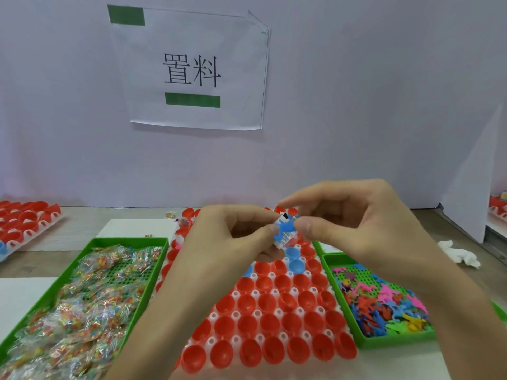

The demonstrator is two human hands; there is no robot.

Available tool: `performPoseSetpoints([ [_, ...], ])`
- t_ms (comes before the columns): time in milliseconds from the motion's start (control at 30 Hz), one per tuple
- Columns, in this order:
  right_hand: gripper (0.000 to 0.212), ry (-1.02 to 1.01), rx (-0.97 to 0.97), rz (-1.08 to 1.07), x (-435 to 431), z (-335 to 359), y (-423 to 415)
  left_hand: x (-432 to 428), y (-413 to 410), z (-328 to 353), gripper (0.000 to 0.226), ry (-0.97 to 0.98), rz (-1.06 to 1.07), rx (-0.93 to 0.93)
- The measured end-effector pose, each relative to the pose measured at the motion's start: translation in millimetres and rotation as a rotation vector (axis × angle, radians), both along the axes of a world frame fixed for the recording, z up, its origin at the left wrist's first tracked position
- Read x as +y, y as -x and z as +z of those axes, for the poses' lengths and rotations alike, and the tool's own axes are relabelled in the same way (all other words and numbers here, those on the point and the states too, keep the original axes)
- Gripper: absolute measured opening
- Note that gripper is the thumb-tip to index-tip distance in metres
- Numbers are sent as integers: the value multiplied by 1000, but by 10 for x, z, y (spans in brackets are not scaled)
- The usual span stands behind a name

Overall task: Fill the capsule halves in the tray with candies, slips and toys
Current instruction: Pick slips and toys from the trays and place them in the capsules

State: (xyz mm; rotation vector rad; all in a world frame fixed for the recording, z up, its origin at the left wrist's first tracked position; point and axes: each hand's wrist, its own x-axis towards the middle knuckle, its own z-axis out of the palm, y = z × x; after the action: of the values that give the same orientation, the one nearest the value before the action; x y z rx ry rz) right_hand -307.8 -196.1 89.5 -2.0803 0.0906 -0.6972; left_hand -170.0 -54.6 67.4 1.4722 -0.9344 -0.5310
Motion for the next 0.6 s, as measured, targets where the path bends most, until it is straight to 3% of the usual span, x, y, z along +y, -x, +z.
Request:
performPoseSetpoints([
  [100, 21, 141, -52, -72, 45, -3, -32, 48, 40, 79, 15, 67, -58, 82],
  [267, 16, 100, -121, -100, 80, 43, 7, 116, 30, 153, 27, 87, -159, 152],
  [600, 19, 183, -58, -78, 75, 77, 53, 163, -35, 178, 29, 8, -226, 167],
])
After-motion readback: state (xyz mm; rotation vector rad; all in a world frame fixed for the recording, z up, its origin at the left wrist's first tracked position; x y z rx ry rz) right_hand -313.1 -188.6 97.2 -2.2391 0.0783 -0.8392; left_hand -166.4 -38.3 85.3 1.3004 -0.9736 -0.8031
